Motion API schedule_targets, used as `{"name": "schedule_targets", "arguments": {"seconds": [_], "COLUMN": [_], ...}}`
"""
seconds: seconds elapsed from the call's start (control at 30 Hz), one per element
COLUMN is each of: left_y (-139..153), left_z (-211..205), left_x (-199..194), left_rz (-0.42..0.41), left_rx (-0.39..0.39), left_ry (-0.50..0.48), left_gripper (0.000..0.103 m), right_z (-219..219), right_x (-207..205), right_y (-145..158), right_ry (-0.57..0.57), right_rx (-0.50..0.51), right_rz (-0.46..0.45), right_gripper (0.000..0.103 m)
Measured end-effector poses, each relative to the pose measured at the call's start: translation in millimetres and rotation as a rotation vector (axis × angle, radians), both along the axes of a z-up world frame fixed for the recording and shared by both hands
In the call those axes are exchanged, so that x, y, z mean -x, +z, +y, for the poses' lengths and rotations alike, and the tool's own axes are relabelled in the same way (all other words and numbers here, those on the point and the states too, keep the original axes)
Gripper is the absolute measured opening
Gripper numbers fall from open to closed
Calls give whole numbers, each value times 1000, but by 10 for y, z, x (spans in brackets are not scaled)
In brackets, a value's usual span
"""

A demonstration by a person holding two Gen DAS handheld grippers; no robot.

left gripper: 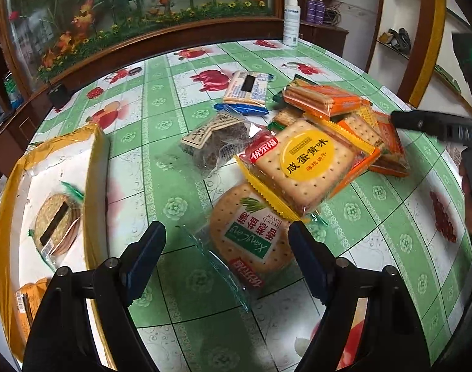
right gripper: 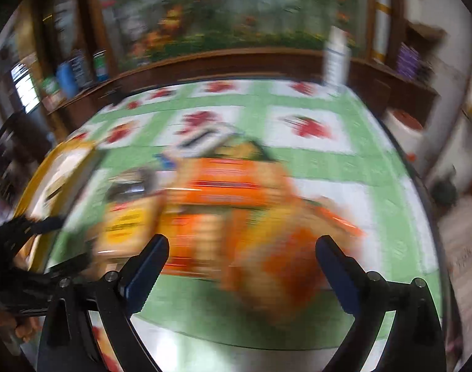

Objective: Organize snacks
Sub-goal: 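Grasp the green-label round cracker pack with the left gripper while the right grasps the orange chicken cracker pack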

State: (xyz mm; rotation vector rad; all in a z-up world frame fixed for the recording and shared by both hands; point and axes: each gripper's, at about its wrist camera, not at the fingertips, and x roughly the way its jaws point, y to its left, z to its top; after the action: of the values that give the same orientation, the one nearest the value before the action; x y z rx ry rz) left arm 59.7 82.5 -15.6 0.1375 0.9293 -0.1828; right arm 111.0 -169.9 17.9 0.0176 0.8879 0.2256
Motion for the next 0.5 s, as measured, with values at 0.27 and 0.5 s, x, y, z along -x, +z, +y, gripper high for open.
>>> {"name": "schedule_targets", "arguments": {"seconds": [0.27,0.5], "left_y": [-92,-84], "left_z": [-77,30], "left_x": [-151,-165], "left_rz": [45,67], "left_rx": [-9,-4], "left_ry": [-86,-93], "left_gripper": [83,84], "right_z": [-554,-301], "right_x": [-46,-194], "right_y": [-286,-389], "right_ry": [-239,-239], "right_rx": [-146,-12], "right_rz": [110,142], "right_gripper": [97,97]}}
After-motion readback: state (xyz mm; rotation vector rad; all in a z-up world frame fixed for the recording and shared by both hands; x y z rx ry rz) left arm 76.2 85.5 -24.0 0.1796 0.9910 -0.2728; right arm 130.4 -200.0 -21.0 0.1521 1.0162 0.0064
